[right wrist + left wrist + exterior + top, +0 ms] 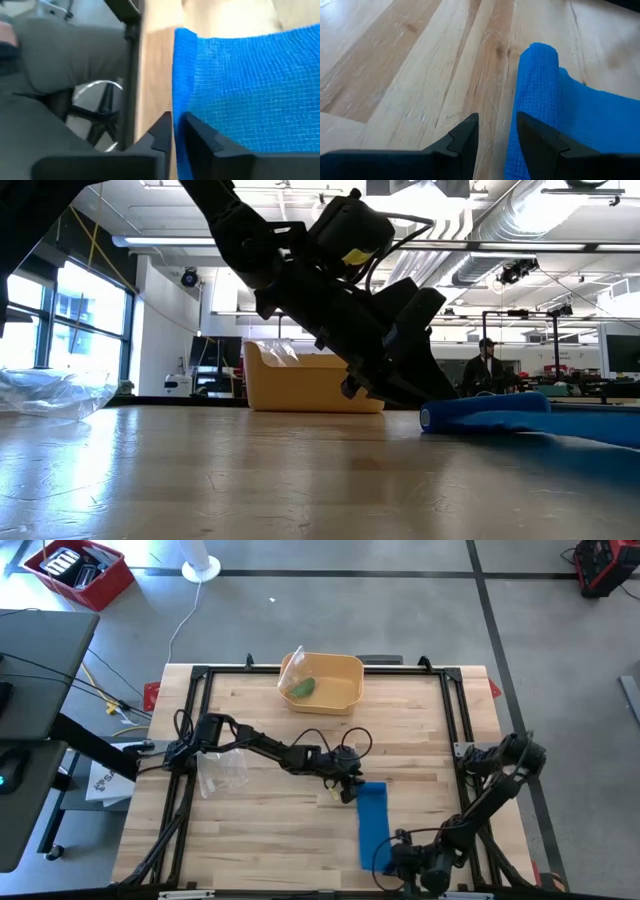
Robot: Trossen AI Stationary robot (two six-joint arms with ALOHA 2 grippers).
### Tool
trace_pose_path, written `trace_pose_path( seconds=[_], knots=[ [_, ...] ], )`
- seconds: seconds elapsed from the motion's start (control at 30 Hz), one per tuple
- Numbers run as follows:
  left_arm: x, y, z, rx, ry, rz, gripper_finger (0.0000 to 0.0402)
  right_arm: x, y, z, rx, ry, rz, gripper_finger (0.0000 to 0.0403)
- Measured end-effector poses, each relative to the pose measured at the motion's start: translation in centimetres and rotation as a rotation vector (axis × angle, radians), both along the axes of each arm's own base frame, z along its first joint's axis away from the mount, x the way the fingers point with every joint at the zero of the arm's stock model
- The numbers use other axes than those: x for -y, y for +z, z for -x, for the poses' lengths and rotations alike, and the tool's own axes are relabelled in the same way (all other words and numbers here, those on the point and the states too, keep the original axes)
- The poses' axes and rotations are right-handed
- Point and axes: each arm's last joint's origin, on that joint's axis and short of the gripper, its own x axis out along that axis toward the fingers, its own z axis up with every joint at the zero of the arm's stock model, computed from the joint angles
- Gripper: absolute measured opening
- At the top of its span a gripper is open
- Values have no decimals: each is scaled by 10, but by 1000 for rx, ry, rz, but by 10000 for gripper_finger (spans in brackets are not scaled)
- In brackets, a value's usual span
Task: Roll bandage
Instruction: Roll the blue bandage
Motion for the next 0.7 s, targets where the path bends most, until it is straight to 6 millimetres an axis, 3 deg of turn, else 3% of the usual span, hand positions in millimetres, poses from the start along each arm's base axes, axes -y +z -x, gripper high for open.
trace_pose_path(
  seconds=[0.3,0.43,0.6,0.7],
  knots=[
    [0,1,1,-9,11,-17,126,3,31,4,-6,39,-117,182],
    [0,1,1,-11,-1,-34,126,3,33,9,-113,86,-191,192],
    [1,1,1,-8,-2,-45,126,4,34,9,-110,82,-192,192],
    [8,13,3,-7,-65,-115,125,5,34,9,-112,69,-182,192]
  ],
)
